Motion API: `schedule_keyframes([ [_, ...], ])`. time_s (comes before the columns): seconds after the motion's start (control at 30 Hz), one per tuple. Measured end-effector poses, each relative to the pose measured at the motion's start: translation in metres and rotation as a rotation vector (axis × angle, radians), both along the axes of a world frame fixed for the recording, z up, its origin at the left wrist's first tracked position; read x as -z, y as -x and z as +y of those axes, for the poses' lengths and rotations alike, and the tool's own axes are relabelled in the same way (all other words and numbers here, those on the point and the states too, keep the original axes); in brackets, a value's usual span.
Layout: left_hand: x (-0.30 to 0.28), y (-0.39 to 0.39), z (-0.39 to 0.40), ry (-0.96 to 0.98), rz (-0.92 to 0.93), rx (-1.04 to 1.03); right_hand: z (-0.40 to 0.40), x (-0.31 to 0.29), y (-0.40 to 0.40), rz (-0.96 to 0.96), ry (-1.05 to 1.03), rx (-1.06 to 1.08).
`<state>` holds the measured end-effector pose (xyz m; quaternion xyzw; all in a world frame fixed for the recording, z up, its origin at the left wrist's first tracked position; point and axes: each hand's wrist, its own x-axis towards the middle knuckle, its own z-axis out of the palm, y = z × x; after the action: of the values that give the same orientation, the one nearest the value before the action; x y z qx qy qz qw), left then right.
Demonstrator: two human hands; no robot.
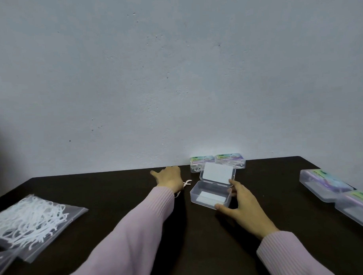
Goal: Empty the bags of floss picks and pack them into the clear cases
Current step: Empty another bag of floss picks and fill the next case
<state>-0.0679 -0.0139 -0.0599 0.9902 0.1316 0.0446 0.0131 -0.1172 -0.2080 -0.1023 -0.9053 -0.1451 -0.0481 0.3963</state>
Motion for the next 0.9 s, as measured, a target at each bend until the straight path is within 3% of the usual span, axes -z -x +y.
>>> schedule_keyframes([
  [0.3,0.000,0.008,0.002,-0.253,0.225,0.165,-0.002,-0.002,0.000,-0.004,-0.023,0.018],
  [0.43,-0.011,0.014,-0.002,-0.253,0.023,0.239,-0.005,-0.003,-0.001,0.004,-0.057,0.024],
  [0.53,-0.016,0.018,-0.018,-0.323,-0.148,0.417,-0.006,-0.003,-0.002,0.019,-0.075,0.020],
  [0.67,-0.008,0.024,-0.043,-0.402,-0.145,0.601,-0.007,-0.003,0.000,0.019,-0.055,0.022],
  [0.9,-0.003,0.030,-0.042,-0.205,-0.214,0.535,-0.003,-0.005,0.004,-0.116,-0.012,0.120],
])
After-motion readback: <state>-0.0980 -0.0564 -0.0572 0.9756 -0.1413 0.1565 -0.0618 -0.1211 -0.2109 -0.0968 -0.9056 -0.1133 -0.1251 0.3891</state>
